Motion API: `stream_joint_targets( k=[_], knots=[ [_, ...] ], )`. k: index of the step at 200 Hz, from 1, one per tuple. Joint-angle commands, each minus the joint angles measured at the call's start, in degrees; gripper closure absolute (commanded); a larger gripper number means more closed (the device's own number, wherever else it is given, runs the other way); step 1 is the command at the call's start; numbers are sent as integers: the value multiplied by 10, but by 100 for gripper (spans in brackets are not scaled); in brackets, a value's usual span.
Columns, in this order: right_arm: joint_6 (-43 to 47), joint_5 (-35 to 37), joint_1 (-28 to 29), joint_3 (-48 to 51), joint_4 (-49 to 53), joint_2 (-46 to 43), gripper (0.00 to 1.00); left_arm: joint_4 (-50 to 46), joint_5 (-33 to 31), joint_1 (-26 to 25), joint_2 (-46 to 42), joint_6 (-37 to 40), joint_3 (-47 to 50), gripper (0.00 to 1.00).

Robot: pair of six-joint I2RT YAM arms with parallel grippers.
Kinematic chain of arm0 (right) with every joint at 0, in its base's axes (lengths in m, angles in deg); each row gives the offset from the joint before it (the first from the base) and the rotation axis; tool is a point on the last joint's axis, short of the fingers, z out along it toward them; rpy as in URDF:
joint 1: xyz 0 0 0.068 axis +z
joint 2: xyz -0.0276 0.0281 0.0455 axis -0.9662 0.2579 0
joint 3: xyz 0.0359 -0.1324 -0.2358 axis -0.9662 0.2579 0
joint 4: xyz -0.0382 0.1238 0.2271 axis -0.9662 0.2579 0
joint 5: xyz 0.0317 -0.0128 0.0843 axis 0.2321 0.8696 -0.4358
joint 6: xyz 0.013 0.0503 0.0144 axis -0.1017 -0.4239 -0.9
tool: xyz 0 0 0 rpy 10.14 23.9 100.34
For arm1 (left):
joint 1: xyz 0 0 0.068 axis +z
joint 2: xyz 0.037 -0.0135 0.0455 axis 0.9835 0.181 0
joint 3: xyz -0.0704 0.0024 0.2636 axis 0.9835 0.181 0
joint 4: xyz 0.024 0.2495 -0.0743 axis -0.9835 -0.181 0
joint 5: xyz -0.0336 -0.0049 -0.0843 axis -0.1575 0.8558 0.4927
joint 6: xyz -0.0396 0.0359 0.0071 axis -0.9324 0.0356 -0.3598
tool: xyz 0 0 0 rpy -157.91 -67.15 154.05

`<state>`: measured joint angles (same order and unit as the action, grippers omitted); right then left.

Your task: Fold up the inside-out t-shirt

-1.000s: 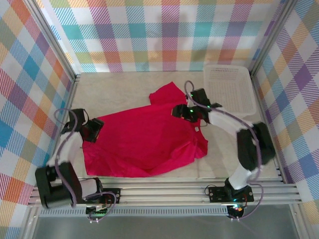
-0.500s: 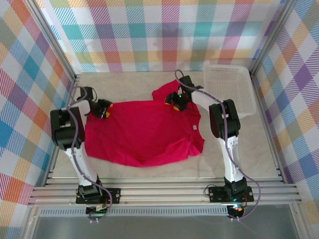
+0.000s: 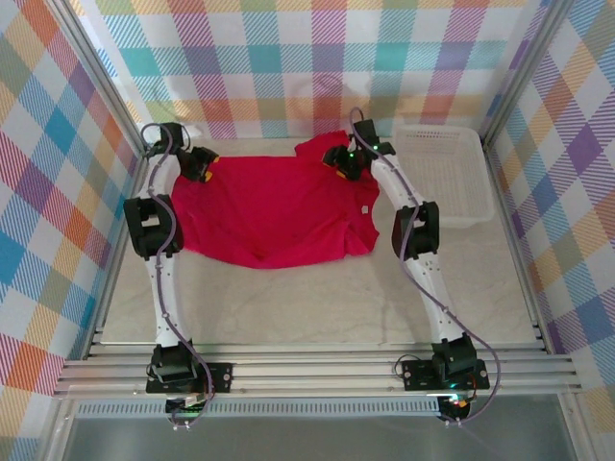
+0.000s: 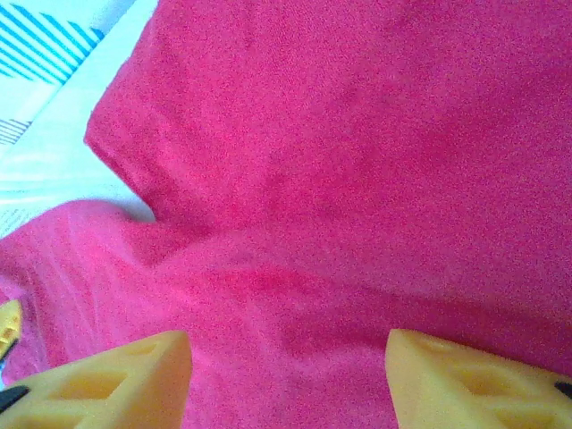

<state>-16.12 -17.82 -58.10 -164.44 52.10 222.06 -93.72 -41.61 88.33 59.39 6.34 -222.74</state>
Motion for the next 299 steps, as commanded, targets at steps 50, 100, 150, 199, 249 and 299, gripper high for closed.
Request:
stream_joint_targets(
  k=[50, 100, 150, 199, 249, 299],
  knots=[
    [146, 24, 43, 303, 91, -293, 34, -201, -81, 0, -225, 180, 138, 51],
    [216, 120, 62, 417, 173, -381, 30, -249, -208, 0, -282, 229, 228, 50],
    [233, 152, 87, 495, 179, -418, 29, -239, -224, 2, -239, 234, 232, 51],
    [233, 157, 92, 508, 175, -417, 26, -247, -213, 0, -183, 225, 194, 53],
    [231, 140, 93, 509, 165, -408, 24, -232, -214, 0, -159, 222, 210, 53],
    [220, 103, 94, 516, 147, -400, 26, -228, -209, 1, -158, 220, 205, 96]
  ],
)
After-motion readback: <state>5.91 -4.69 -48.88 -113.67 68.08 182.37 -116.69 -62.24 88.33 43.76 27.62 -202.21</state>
